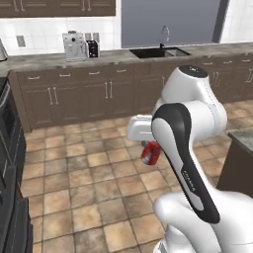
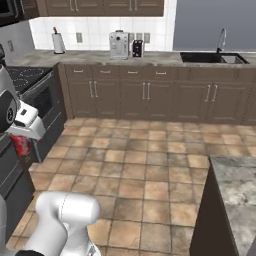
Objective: Four empty soda cans are scattered around the kitchen. Gather all the cans and cluster them next to the stove for recycling.
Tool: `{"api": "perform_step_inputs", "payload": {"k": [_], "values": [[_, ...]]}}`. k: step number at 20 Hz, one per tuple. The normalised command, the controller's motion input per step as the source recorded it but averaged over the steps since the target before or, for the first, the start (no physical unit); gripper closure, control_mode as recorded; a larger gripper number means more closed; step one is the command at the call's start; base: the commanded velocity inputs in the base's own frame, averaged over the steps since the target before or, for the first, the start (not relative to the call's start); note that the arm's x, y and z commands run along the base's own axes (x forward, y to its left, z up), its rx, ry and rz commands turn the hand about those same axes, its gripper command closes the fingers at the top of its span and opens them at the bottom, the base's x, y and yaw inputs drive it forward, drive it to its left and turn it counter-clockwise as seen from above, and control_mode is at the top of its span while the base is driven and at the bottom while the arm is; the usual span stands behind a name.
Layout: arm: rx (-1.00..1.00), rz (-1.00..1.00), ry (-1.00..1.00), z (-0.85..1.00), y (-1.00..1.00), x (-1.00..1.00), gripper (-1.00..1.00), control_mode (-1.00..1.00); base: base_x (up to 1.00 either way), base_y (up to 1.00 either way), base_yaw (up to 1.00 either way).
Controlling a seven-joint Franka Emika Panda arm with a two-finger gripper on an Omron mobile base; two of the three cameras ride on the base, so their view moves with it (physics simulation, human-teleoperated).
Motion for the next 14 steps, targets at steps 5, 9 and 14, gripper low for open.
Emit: {"api": "perform_step_inputs", "payload": {"k": [5,9,14], "values": [[0.00,0.00,0.00,0.00,0.00,0.00,1.00,1.00,0.50,-0.36,0.27],[0.00,0.00,0.00,0.00,0.00,0.00,1.00,1.00,0.56,-0.37,0.25],[0.00,0.00,0.00,0.00,0.00,0.00,1.00,1.00,0.58,-0.51,0.28]]}}
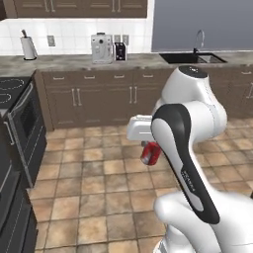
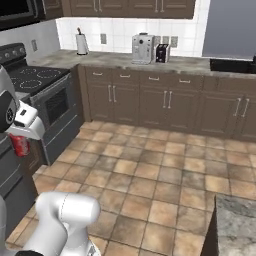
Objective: Four empty soda cans are scattered around the kitchen. Gather all the cans and cluster them next to the stove for recycling.
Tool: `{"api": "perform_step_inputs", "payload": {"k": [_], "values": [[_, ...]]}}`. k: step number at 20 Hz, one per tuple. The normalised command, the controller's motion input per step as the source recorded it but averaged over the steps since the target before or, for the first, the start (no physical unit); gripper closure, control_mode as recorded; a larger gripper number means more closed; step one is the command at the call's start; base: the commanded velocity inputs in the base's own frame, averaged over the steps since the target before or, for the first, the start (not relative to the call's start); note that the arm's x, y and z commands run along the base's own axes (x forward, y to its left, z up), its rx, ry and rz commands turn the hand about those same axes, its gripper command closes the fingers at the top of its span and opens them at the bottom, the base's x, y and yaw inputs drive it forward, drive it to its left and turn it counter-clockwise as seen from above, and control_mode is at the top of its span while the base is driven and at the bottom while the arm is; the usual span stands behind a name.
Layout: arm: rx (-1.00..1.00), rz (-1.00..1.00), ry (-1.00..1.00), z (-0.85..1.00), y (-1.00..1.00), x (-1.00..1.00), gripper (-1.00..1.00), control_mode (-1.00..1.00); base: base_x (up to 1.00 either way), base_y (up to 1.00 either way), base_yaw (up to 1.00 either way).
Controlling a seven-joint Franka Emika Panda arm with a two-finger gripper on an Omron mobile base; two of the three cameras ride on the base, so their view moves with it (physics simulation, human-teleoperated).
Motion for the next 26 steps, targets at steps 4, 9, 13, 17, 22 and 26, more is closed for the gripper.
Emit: {"api": "perform_step_inputs", "payload": {"k": [4,9,13,17,22,26], "values": [[0.00,0.00,0.00,0.00,0.00,0.00,1.00,1.00,0.53,-0.46,0.31],[0.00,0.00,0.00,0.00,0.00,0.00,1.00,1.00,0.51,-0.36,0.31],[0.00,0.00,0.00,0.00,0.00,0.00,1.00,1.00,0.56,-0.32,0.32],[0.00,0.00,0.00,0.00,0.00,0.00,1.00,1.00,0.51,-0.52,0.32],[0.00,0.00,0.00,0.00,0.00,0.00,1.00,1.00,0.45,-0.62,0.33],[0.00,0.00,0.00,0.00,0.00,0.00,1.00,1.00,0.47,-0.64,0.34]]}}
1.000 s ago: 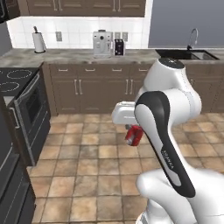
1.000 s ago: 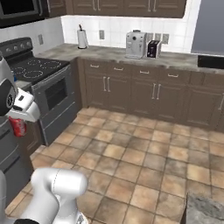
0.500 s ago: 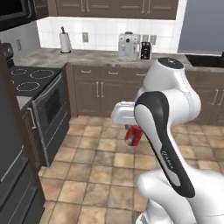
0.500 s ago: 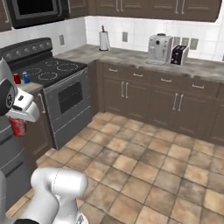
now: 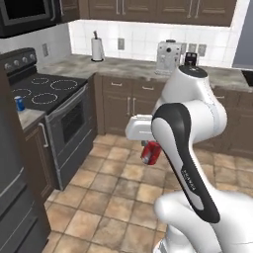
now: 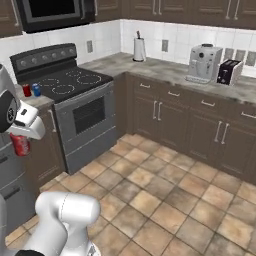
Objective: Four empty soda cans are scattered around the kitchen. Gather all the cans and cluster them next to the stove for recycling.
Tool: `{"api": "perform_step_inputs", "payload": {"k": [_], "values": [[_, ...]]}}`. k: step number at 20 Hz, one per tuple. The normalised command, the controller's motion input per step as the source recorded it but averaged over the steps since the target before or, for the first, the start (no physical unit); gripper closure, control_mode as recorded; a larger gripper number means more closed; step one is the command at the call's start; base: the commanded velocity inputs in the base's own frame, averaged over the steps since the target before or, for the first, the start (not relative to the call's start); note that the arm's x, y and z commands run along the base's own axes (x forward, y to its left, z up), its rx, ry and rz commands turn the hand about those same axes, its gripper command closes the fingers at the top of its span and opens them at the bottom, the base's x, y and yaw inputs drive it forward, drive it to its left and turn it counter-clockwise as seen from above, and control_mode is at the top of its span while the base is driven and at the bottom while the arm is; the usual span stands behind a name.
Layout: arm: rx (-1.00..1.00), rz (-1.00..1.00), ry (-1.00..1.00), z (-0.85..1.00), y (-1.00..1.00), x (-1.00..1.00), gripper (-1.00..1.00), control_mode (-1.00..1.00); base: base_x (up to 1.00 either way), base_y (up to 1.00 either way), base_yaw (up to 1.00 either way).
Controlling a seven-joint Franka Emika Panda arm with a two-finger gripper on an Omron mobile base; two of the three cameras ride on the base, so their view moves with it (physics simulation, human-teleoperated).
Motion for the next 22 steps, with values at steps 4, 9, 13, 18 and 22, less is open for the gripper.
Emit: {"api": "perform_step_inputs", "payload": {"k": [4,9,13,18,22], "values": [[0.00,0.00,0.00,0.00,0.00,0.00,1.00,1.00,0.46,-0.47,0.39],[0.00,0.00,0.00,0.00,0.00,0.00,1.00,1.00,0.31,-0.40,0.41],[0.00,0.00,0.00,0.00,0.00,0.00,1.00,1.00,0.51,-0.33,0.36],[0.00,0.00,0.00,0.00,0.00,0.00,1.00,1.00,0.55,-0.83,0.39],[0.00,0.00,0.00,0.00,0.00,0.00,1.00,1.00,0.58,-0.76,0.38]]}}
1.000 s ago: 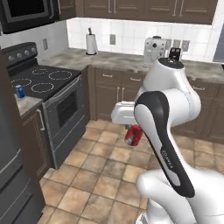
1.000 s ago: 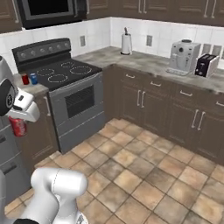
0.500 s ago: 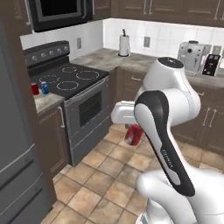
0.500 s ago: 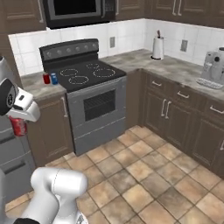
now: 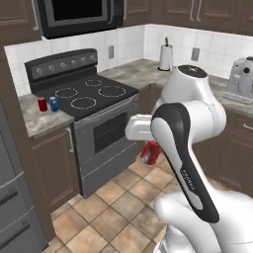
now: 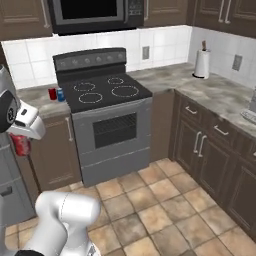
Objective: Four empty soda cans are scattered around the kitchen. Gather all the cans and cluster them next to the stove for recycling.
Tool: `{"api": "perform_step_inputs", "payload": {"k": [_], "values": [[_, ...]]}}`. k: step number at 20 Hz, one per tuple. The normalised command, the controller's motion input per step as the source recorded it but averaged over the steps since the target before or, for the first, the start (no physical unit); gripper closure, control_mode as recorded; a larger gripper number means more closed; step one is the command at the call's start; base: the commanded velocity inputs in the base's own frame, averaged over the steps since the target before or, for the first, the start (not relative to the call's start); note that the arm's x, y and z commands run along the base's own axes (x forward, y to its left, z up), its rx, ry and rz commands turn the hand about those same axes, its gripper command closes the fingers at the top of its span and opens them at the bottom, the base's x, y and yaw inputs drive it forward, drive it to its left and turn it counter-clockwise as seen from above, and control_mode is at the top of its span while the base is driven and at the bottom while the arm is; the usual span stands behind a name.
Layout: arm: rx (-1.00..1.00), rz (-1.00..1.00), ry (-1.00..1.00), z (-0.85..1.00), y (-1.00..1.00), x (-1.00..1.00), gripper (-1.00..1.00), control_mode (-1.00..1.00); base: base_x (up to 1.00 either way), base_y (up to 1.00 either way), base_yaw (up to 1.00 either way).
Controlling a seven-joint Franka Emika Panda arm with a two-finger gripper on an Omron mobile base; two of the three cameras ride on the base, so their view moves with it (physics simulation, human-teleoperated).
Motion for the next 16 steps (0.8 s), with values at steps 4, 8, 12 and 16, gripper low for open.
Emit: {"api": "perform_step_inputs", "payload": {"k": [4,8,12,16], "values": [[0.00,0.00,0.00,0.00,0.00,0.00,1.00,1.00,0.22,-0.44,0.41],[0.00,0.00,0.00,0.00,0.00,0.00,1.00,1.00,0.14,0.02,0.35],[0.00,0.00,0.00,0.00,0.00,0.00,1.00,1.00,0.06,-0.04,0.36],[0.00,0.00,0.00,0.00,0.00,0.00,1.00,1.00,0.17,-0.26,0.39]]}}
